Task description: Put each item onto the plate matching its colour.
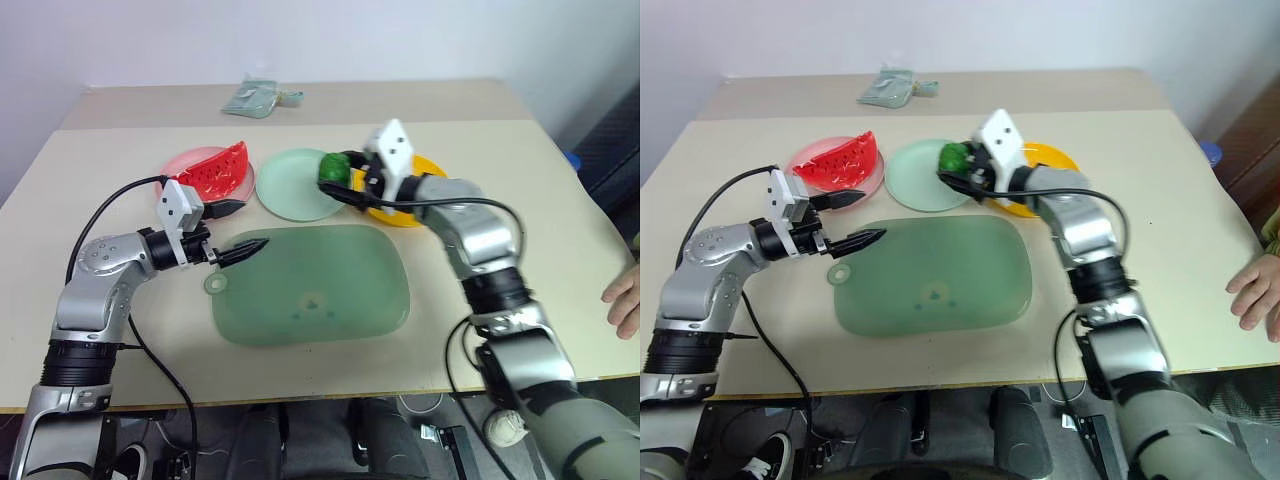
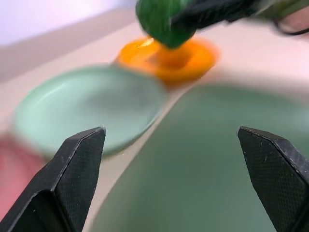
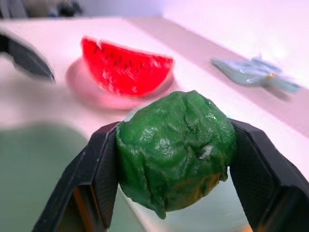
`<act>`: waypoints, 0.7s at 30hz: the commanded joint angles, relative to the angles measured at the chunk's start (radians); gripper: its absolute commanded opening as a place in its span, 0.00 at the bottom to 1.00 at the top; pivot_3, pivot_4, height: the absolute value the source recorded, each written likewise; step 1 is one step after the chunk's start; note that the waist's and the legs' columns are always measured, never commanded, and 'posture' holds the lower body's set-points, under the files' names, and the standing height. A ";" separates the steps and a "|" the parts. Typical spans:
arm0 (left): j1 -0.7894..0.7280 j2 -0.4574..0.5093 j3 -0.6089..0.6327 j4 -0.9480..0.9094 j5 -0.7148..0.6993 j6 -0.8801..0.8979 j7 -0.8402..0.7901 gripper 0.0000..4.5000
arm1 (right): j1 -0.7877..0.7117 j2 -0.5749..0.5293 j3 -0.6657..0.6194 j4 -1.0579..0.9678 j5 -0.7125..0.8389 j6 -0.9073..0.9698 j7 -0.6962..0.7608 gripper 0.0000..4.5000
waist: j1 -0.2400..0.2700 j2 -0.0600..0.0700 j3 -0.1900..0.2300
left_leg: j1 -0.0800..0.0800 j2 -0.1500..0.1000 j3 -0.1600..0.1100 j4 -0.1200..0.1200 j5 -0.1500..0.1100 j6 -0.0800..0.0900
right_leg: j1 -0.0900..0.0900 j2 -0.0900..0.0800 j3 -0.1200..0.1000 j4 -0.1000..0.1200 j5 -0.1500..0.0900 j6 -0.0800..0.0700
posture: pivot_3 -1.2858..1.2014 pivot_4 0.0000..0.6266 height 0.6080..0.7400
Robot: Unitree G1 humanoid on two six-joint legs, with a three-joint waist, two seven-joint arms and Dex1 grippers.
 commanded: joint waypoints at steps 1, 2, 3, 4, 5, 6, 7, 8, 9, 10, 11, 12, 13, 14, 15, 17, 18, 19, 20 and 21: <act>-0.001 0.000 0.035 -0.018 0.023 -0.030 0.048 1.00 | -0.119 0.087 0.015 0.222 -0.090 -0.185 -0.115 0.58 | 0.003 0.000 0.000 | 0.000 0.000 0.000 0.000 0.000 0.000 | 0.000 0.000 0.000 0.000 0.000 0.000 | 0.52 0.24 0.98; 0.000 -0.004 0.035 -0.024 0.024 -0.034 0.054 1.00 | -0.141 0.100 0.014 0.284 -0.102 -0.223 -0.126 0.58 | 0.008 0.000 0.000 | -0.001 0.000 0.000 0.000 0.000 0.000 | 0.000 -0.001 0.000 0.000 0.000 0.000 | 0.52 0.24 0.98; 0.006 -0.008 0.033 -0.035 0.023 -0.040 0.058 1.00 | -0.166 0.109 0.005 0.352 -0.111 -0.252 -0.149 0.58 | 0.012 0.000 0.000 | -0.001 0.000 0.000 0.000 0.000 0.000 | 0.000 -0.001 0.000 0.000 0.000 0.000 | 0.52 0.24 0.98; 0.013 -0.012 0.034 -0.051 0.019 -0.039 0.061 1.00 | -0.189 0.117 -0.009 0.417 -0.111 -0.275 -0.163 0.58 | 0.014 0.000 0.000 | -0.001 -0.001 0.000 0.001 0.000 -0.001 | 0.000 -0.002 0.000 0.000 0.000 0.000 | 0.52 0.24 0.98; 0.020 -0.015 0.034 -0.062 0.017 -0.038 0.067 1.00 | -0.208 0.120 -0.017 0.470 -0.115 -0.300 -0.174 0.58 | 0.015 0.000 0.000 | -0.001 -0.001 0.000 0.001 0.000 -0.001 | 0.001 -0.002 0.000 0.000 0.000 0.000 | 0.52 0.24 0.98; 0.028 -0.015 0.033 -0.070 0.022 -0.046 0.071 1.00 | -0.226 0.123 -0.033 0.520 -0.110 -0.315 -0.187 0.58 | 0.014 0.000 0.000 | -0.001 -0.001 0.000 0.002 0.000 -0.001 | 0.001 -0.003 0.000 -0.001 0.000 0.000 | 0.52 0.24 0.98; 0.036 -0.014 0.032 -0.075 0.028 -0.053 0.073 1.00 | -0.240 0.125 -0.049 0.559 -0.099 -0.320 -0.185 0.69 | 0.013 0.000 0.000 | -0.001 -0.002 0.000 0.002 0.000 -0.001 | 0.001 -0.003 0.000 -0.001 0.000 0.000 | 0.52 0.24 0.98; 0.043 -0.012 0.031 -0.079 0.031 -0.058 0.073 1.00 | -0.249 0.128 -0.068 0.586 -0.079 -0.319 -0.159 0.81 | 0.011 0.000 0.000 | -0.001 -0.002 0.000 0.002 0.000 -0.001 | 0.002 -0.003 0.000 -0.001 0.000 0.000 | 0.52 0.24 0.98; 0.048 -0.012 0.032 -0.084 0.028 -0.055 0.074 1.00 | -0.253 0.129 -0.073 0.605 -0.078 -0.327 -0.142 0.87 | 0.008 0.000 0.000 | -0.001 -0.001 0.000 0.001 0.000 -0.001 | 0.001 -0.003 0.000 -0.001 0.000 0.000 | 0.52 0.24 0.98; 0.052 -0.013 0.035 -0.089 0.024 -0.051 0.075 1.00 | -0.254 0.131 -0.076 0.617 -0.085 -0.341 -0.140 0.97 | 0.004 0.000 0.000 | -0.001 -0.001 0.000 0.001 0.000 -0.001 | 0.001 -0.002 0.000 0.000 0.000 0.000 | 0.52 0.24 0.98; 0.055 -0.014 0.036 -0.094 0.020 -0.053 0.073 1.00 | -0.255 0.128 -0.073 0.626 -0.103 -0.358 -0.155 0.99 | 0.002 0.000 0.000 | 0.000 0.000 0.000 0.000 0.000 -0.001 | 0.001 -0.001 0.000 0.000 0.000 0.000 | 0.52 0.24 0.98; 0.056 -0.015 0.037 -0.097 0.017 -0.055 0.072 1.00 | -0.257 0.126 -0.071 0.633 -0.119 -0.372 -0.170 0.99 | 0.000 0.000 0.000 | 0.000 0.000 0.000 0.000 0.000 -0.001 | 0.001 -0.001 0.000 0.000 0.000 0.000 | 0.52 0.24 0.98; 0.057 -0.016 0.037 -0.098 0.014 -0.056 0.069 1.00 | -0.259 0.125 -0.074 0.638 -0.124 -0.379 -0.173 0.99 | -0.004 0.000 0.000 | 0.000 0.000 0.000 0.000 0.000 -0.001 | 0.000 -0.001 0.000 0.000 0.000 0.000 | 0.52 0.24 0.98; 0.058 -0.017 0.039 -0.100 0.008 -0.056 0.064 1.00 | -0.258 0.125 -0.087 0.634 -0.114 -0.389 -0.165 0.99 | -0.006 0.000 0.000 | 0.000 0.000 0.000 0.000 0.000 -0.001 | 0.000 -0.001 0.000 0.000 0.000 0.000 | 0.52 0.24 0.98; 0.057 -0.019 0.040 -0.100 0.002 -0.059 0.058 1.00 | -0.258 0.123 -0.114 0.621 -0.083 -0.379 -0.144 0.99 | -0.009 0.000 0.000 | 0.000 0.000 0.000 -0.001 0.000 -0.001 | 0.000 -0.001 0.000 0.000 0.000 0.000 | 0.52 0.24 0.98; 0.056 -0.022 0.042 -0.101 -0.015 -0.068 0.037 1.00 | -0.243 0.106 -0.144 0.573 -0.050 -0.385 -0.101 0.99 | -0.012 0.000 0.000 | 0.000 0.000 0.000 -0.001 0.000 -0.001 | 0.000 -0.001 0.000 0.000 0.000 0.000 | 0.52 0.24 0.98; 0.055 -0.021 0.042 -0.103 -0.026 -0.071 0.019 1.00 | -0.230 0.096 -0.163 0.537 -0.027 -0.382 -0.072 0.99 | -0.012 0.000 0.000 | -0.001 0.000 0.000 -0.001 0.000 -0.001 | 0.000 -0.001 0.000 0.000 0.000 0.000 | 0.52 0.24 0.98; 0.055 -0.021 0.043 -0.104 -0.035 -0.076 0.005 1.00 | -0.214 0.085 -0.186 0.492 0.009 -0.355 -0.031 0.99 | -0.012 0.000 0.000 | -0.001 0.000 0.000 -0.001 0.000 -0.001 | 0.000 -0.001 0.000 0.000 0.000 0.000 | 0.52 0.24 0.98; 0.054 -0.021 0.045 -0.104 -0.041 -0.080 -0.005 1.00 | -0.203 0.080 -0.203 0.459 0.036 -0.331 -0.004 0.99 | -0.011 0.000 0.000 | -0.001 0.000 0.000 -0.001 0.000 -0.001 | 0.000 -0.001 0.000 0.000 0.000 0.000 | 0.52 0.24 0.98; 0.054 -0.017 0.051 -0.105 -0.060 -0.083 -0.032 1.00 | -0.139 0.041 -0.200 0.334 0.070 -0.304 0.074 0.99 | -0.010 0.000 0.000 | -0.001 0.000 0.000 -0.001 0.000 -0.001 | 0.000 -0.001 0.000 0.000 0.000 0.000 | 0.52 0.24 0.98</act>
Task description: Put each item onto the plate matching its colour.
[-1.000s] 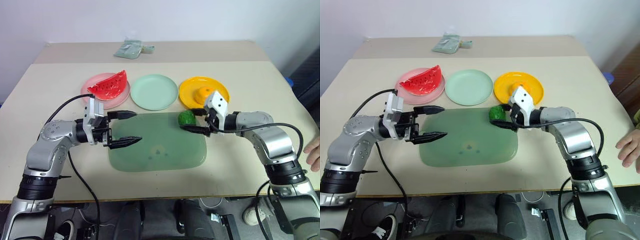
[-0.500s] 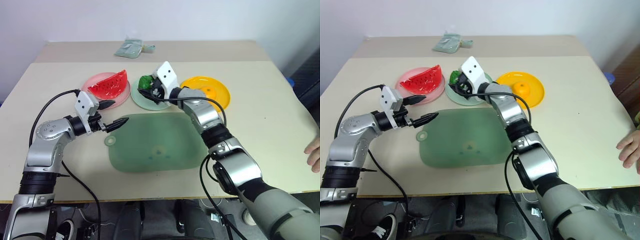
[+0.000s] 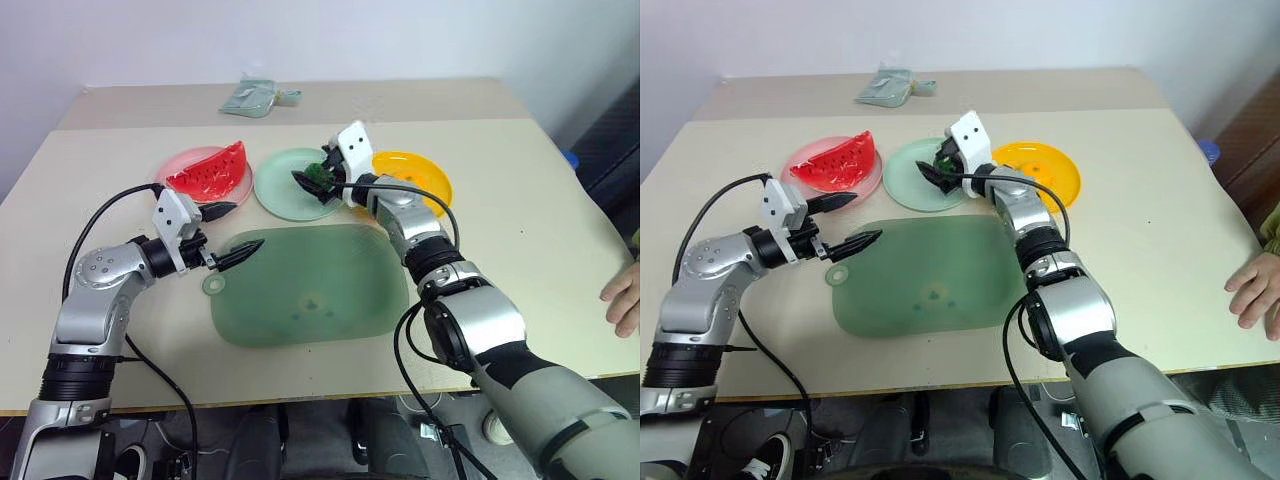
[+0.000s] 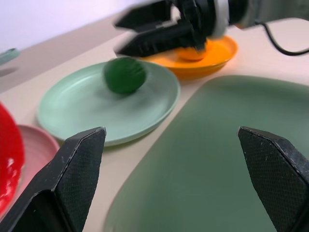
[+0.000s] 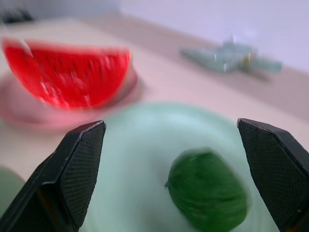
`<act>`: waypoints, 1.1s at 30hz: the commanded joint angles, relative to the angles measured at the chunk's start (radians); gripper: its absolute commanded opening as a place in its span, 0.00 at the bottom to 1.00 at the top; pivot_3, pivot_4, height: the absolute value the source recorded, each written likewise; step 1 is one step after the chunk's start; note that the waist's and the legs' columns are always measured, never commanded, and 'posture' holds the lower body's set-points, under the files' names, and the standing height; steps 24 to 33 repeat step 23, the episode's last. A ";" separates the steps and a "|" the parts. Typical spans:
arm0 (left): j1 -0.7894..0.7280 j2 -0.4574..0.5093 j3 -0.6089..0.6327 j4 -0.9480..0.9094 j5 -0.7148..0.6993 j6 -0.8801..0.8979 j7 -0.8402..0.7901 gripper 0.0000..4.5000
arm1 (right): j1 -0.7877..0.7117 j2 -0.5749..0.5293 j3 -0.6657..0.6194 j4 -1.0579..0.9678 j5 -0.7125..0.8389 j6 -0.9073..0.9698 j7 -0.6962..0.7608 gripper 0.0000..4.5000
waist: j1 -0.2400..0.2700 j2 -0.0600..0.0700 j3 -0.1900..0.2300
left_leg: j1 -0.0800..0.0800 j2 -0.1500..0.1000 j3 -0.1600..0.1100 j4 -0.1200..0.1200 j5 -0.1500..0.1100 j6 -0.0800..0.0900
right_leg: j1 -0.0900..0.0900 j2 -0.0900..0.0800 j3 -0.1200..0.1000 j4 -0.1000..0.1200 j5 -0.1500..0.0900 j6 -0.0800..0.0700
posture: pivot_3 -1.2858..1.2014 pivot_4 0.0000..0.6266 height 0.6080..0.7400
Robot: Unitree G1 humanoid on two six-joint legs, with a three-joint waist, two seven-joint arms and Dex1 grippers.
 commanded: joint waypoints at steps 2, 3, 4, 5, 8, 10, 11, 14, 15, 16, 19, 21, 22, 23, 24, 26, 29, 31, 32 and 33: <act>-0.005 0.022 0.048 -0.019 -0.076 -0.043 -0.111 1.00 | 0.227 -0.167 -0.046 -0.503 0.182 0.147 0.271 0.99 | 0.018 0.000 0.000 | 0.000 0.000 0.000 0.000 0.000 0.000 | 0.001 0.000 0.000 0.000 0.000 0.000 | 0.52 0.24 0.98; -0.006 0.027 0.051 -0.012 -0.085 -0.049 -0.132 1.00 | 0.285 -0.206 -0.045 -0.602 0.201 0.176 0.300 0.99 | 0.026 0.000 0.000 | 0.000 0.000 -0.001 0.000 0.000 0.000 | 0.001 0.000 0.000 0.000 0.000 0.000 | 0.52 0.24 0.98; -0.009 0.035 0.056 0.003 -0.095 -0.052 -0.160 1.00 | 0.335 -0.240 -0.042 -0.685 0.221 0.211 0.318 0.99 | 0.029 0.000 0.000 | 0.000 -0.001 -0.001 0.000 0.000 0.000 | 0.002 -0.001 0.000 0.000 0.000 0.000 | 0.52 0.24 0.98; -0.015 0.041 0.063 0.021 -0.105 -0.058 -0.188 1.00 | 0.378 -0.272 -0.035 -0.753 0.228 0.241 0.326 0.99 | 0.027 0.000 0.000 | 0.000 -0.001 0.000 0.000 0.000 0.000 | 0.002 -0.001 0.000 -0.001 0.000 0.000 | 0.52 0.24 0.98; -0.019 0.071 0.077 0.052 -0.142 -0.039 -0.276 1.00 | 0.519 -0.381 -0.049 -0.955 0.320 0.372 0.394 0.99 | 0.015 0.000 0.000 | 0.001 -0.001 0.000 0.002 0.000 0.000 | 0.002 -0.001 0.000 0.000 0.000 0.000 | 0.52 0.24 0.98; -0.010 0.100 0.076 0.067 -0.158 -0.014 -0.334 1.00 | 0.618 -0.458 -0.058 -1.074 0.384 0.455 0.448 0.99 | 0.014 0.000 0.000 | 0.003 0.001 0.000 0.001 0.000 0.000 | 0.002 0.001 0.000 0.001 0.000 -0.001 | 0.52 0.24 0.98; -0.002 0.114 0.075 0.078 -0.157 -0.011 -0.357 1.00 | 0.665 -0.497 -0.057 -1.125 0.413 0.501 0.473 0.99 | 0.015 0.000 0.000 | 0.003 0.001 0.000 0.001 0.000 0.000 | 0.002 0.002 0.000 0.001 -0.001 -0.002 | 0.52 0.24 0.98; 0.010 0.141 0.079 0.104 -0.154 -0.026 -0.414 1.00 | 0.805 -0.606 -0.068 -1.237 0.444 0.543 0.533 0.99 | 0.021 0.000 0.000 | 0.003 0.001 0.000 0.000 0.000 0.000 | 0.002 0.002 0.000 0.000 -0.002 -0.002 | 0.52 0.24 0.98; 0.010 0.146 0.084 0.105 -0.162 -0.023 -0.426 1.00 | 0.828 -0.622 -0.082 -1.253 0.455 0.546 0.537 0.99 | 0.022 0.000 0.000 | 0.003 0.001 0.000 0.000 0.000 0.000 | 0.002 0.002 0.000 0.000 -0.002 -0.002 | 0.52 0.24 0.98; 0.009 0.149 0.087 0.106 -0.166 -0.020 -0.435 1.00 | 0.838 -0.630 -0.092 -1.260 0.465 0.550 0.536 0.99 | 0.022 0.000 0.000 | 0.002 0.001 0.000 0.001 0.000 0.000 | 0.002 0.001 0.000 0.000 -0.002 -0.002 | 0.52 0.24 0.98; 0.009 0.143 0.086 0.119 -0.156 -0.033 -0.434 1.00 | 0.848 -0.643 -0.108 -1.244 0.438 0.515 0.518 0.99 | 0.022 0.000 0.000 | 0.002 0.001 0.000 0.002 0.000 0.000 | 0.002 0.001 0.000 0.000 -0.002 -0.002 | 0.52 0.24 0.98; 0.004 0.124 0.078 0.129 -0.155 -0.043 -0.433 1.00 | 0.832 -0.628 -0.101 -1.222 0.408 0.482 0.492 0.99 | 0.022 0.000 0.000 | 0.002 0.001 0.000 0.002 0.000 0.000 | 0.002 0.001 0.000 0.000 -0.002 -0.003 | 0.52 0.24 0.98; 0.001 0.114 0.074 0.132 -0.150 -0.052 -0.429 1.00 | 0.823 -0.619 -0.093 -1.215 0.399 0.473 0.480 0.99 | 0.023 0.000 0.000 | 0.002 0.001 0.000 0.002 0.000 0.000 | 0.002 0.001 0.000 0.000 -0.002 -0.002 | 0.52 0.24 0.98; -0.002 0.105 0.067 0.133 -0.145 -0.057 -0.425 1.00 | 0.813 -0.607 -0.084 -1.211 0.389 0.463 0.465 0.99 | 0.023 0.000 0.000 | 0.002 0.000 0.000 0.002 0.000 0.000 | 0.002 0.001 0.000 0.000 -0.002 -0.002 | 0.52 0.24 0.98; -0.002 0.105 0.067 0.133 -0.145 -0.057 -0.425 1.00 | 0.813 -0.607 -0.084 -1.211 0.389 0.463 0.465 0.99 | 0.023 0.000 0.000 | 0.002 0.000 0.000 0.002 0.000 0.000 | 0.002 0.001 0.000 0.000 -0.002 -0.002 | 0.52 0.24 0.98; -0.002 0.105 0.067 0.133 -0.145 -0.057 -0.425 1.00 | 0.813 -0.607 -0.084 -1.211 0.389 0.463 0.465 0.99 | 0.023 0.000 0.000 | 0.002 0.000 0.000 0.002 0.000 0.000 | 0.002 0.001 0.000 0.000 -0.002 -0.002 | 0.52 0.24 0.98; -0.002 0.105 0.067 0.133 -0.145 -0.057 -0.425 1.00 | 0.813 -0.607 -0.084 -1.211 0.389 0.463 0.465 0.99 | 0.023 0.000 0.000 | 0.002 0.000 0.000 0.002 0.000 0.000 | 0.002 0.001 0.000 0.000 -0.002 -0.002 | 0.52 0.24 0.98; -0.002 0.105 0.067 0.133 -0.145 -0.057 -0.425 1.00 | 0.813 -0.607 -0.084 -1.211 0.389 0.463 0.465 0.99 | 0.023 0.000 0.000 | 0.002 0.000 0.000 0.002 0.000 0.000 | 0.002 0.001 0.000 0.000 -0.002 -0.002 | 0.52 0.24 0.98; -0.002 0.105 0.067 0.133 -0.145 -0.057 -0.425 1.00 | 0.813 -0.607 -0.084 -1.211 0.389 0.463 0.465 0.99 | 0.023 0.000 0.000 | 0.002 0.000 0.000 0.002 0.000 0.000 | 0.002 0.001 0.000 0.000 -0.002 -0.002 | 0.52 0.24 0.98; -0.002 0.105 0.067 0.133 -0.145 -0.057 -0.425 1.00 | 0.813 -0.607 -0.084 -1.211 0.389 0.463 0.465 0.99 | 0.023 0.000 0.000 | 0.002 0.000 0.000 0.002 0.000 0.000 | 0.002 0.001 0.000 0.000 -0.002 -0.002 | 0.52 0.24 0.98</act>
